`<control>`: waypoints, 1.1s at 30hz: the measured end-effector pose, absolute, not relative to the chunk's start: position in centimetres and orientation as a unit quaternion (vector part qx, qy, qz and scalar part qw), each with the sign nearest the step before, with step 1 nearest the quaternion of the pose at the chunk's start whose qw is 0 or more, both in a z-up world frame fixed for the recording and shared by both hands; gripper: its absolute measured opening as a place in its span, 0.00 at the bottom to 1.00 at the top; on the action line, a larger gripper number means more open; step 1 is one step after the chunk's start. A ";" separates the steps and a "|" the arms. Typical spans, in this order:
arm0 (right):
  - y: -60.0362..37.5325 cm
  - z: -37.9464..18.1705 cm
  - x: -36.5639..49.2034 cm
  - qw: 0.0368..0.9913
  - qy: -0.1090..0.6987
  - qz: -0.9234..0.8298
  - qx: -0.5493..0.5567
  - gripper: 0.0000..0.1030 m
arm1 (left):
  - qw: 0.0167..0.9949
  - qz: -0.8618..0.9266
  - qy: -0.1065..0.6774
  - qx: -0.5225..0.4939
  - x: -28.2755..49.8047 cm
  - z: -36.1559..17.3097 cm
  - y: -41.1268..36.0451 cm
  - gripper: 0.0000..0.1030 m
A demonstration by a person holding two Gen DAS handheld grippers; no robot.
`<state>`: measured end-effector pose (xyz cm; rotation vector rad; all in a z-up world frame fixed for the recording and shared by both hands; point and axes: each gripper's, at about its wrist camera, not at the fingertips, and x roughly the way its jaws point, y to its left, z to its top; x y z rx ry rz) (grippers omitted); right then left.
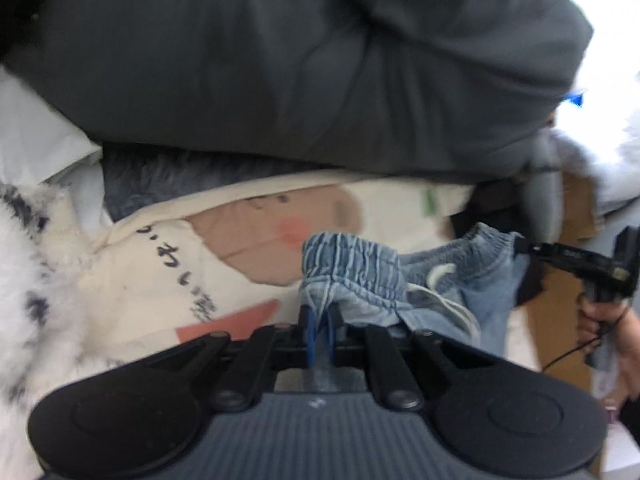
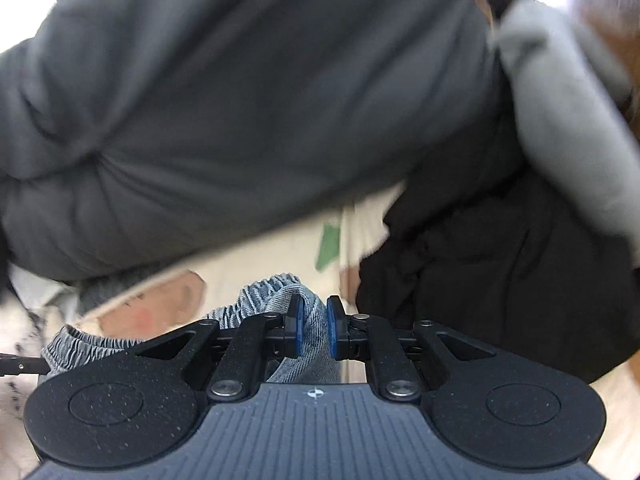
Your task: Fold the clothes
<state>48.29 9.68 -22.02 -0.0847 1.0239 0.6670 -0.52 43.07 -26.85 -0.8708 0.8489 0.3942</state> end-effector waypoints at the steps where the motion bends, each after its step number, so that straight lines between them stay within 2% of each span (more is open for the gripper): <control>1: 9.7 -23.3 48.8 0.814 0.488 0.313 -0.038 0.11 | 0.799 0.192 0.404 -0.402 0.0 -27.5 43.2 0.07; 4: 9.2 -24.5 49.5 0.804 0.504 0.316 -0.023 0.11 | 0.780 0.211 0.427 -0.406 0.8 -28.7 43.8 0.12; 6: 8.8 -25.1 49.9 0.796 0.514 0.318 -0.010 0.11 | 0.776 0.225 0.436 -0.396 0.9 -28.5 43.8 0.25; 10: 8.2 -25.7 50.3 0.782 0.534 0.321 0.010 0.16 | 0.776 0.233 0.422 -0.406 0.2 -28.2 43.8 0.31; 12: 8.2 -25.6 50.5 0.775 0.542 0.323 0.009 0.16 | 0.776 0.235 0.411 -0.416 -0.1 -28.2 44.0 0.39; 16: 8.3 -25.7 51.0 0.763 0.566 0.312 0.028 0.27 | 0.782 0.239 0.396 -0.419 -0.2 -28.3 45.1 0.42; 17: 8.4 -25.7 51.1 0.760 0.571 0.309 0.034 0.36 | 0.781 0.240 0.390 -0.425 -0.1 -28.6 45.4 0.44; 19: 8.6 -25.4 51.1 0.757 0.576 0.304 0.044 0.48 | 0.781 0.240 0.385 -0.430 0.3 -29.1 46.0 0.47; 20: 8.8 -25.4 51.0 0.757 0.578 0.301 0.048 0.49 | 0.780 0.235 0.387 -0.433 0.5 -29.5 46.1 0.50; 33: 11.2 -27.1 50.7 0.739 0.625 0.252 -0.007 0.49 | 0.758 0.193 0.417 -0.463 2.3 -35.1 45.2 0.51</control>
